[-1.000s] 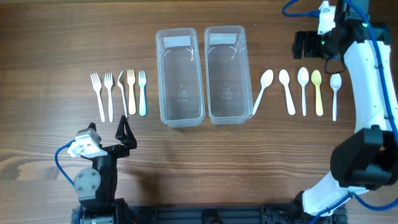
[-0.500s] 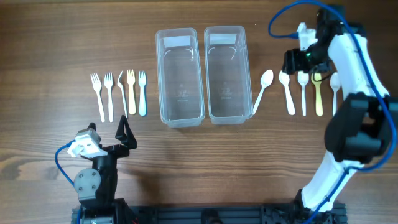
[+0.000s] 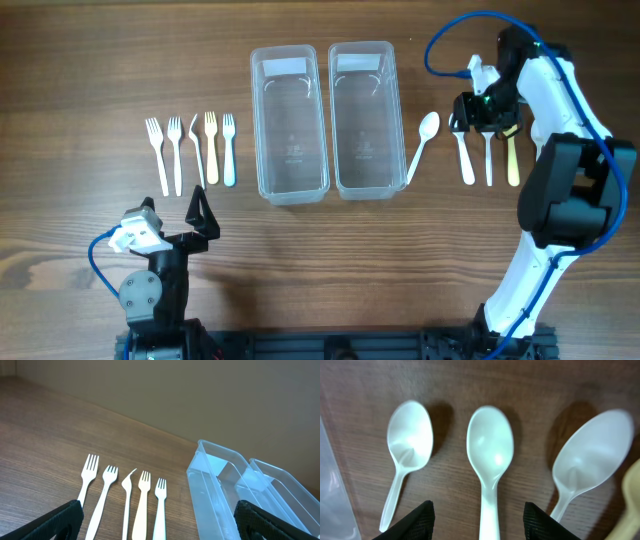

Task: Pack container
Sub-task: 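Reach the right gripper over the spoons and grasp a white spoon, then carry the white spoon into the right container and release it, then move the right gripper back and grasp the leftmost white spoon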

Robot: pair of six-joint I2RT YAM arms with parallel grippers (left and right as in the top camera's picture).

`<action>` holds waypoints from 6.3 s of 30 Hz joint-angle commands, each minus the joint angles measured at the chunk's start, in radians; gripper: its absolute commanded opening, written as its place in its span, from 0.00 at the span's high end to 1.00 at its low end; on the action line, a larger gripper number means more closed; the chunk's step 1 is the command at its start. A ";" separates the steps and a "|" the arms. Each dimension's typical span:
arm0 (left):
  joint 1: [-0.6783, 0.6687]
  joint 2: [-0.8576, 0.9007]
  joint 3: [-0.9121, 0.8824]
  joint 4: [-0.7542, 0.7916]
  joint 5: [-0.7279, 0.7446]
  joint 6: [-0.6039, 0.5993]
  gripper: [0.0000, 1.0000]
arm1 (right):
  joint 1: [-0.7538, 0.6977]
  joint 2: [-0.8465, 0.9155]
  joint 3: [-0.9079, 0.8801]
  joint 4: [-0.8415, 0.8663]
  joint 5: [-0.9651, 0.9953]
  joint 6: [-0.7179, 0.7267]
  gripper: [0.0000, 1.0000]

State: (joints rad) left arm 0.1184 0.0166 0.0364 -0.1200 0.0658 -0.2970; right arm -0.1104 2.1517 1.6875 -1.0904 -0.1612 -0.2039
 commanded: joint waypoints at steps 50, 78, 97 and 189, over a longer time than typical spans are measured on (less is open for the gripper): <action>-0.004 -0.003 -0.008 0.001 0.008 0.013 0.00 | 0.213 -0.134 0.418 -0.118 -0.085 0.134 0.96; -0.004 -0.003 -0.008 0.001 0.008 0.013 0.00 | 0.478 0.031 0.310 -0.055 0.011 0.204 0.40; -0.004 -0.003 -0.008 0.001 0.008 0.013 0.00 | 0.174 -0.150 0.466 -0.264 -0.003 0.373 0.00; -0.004 -0.003 -0.008 0.001 0.008 0.013 0.00 | 0.196 -0.146 -0.388 0.425 0.094 0.728 0.44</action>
State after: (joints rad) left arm 0.1184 0.0166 0.0364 -0.1200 0.0658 -0.2970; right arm 0.0864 1.9999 1.3094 -0.6876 -0.1028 0.5377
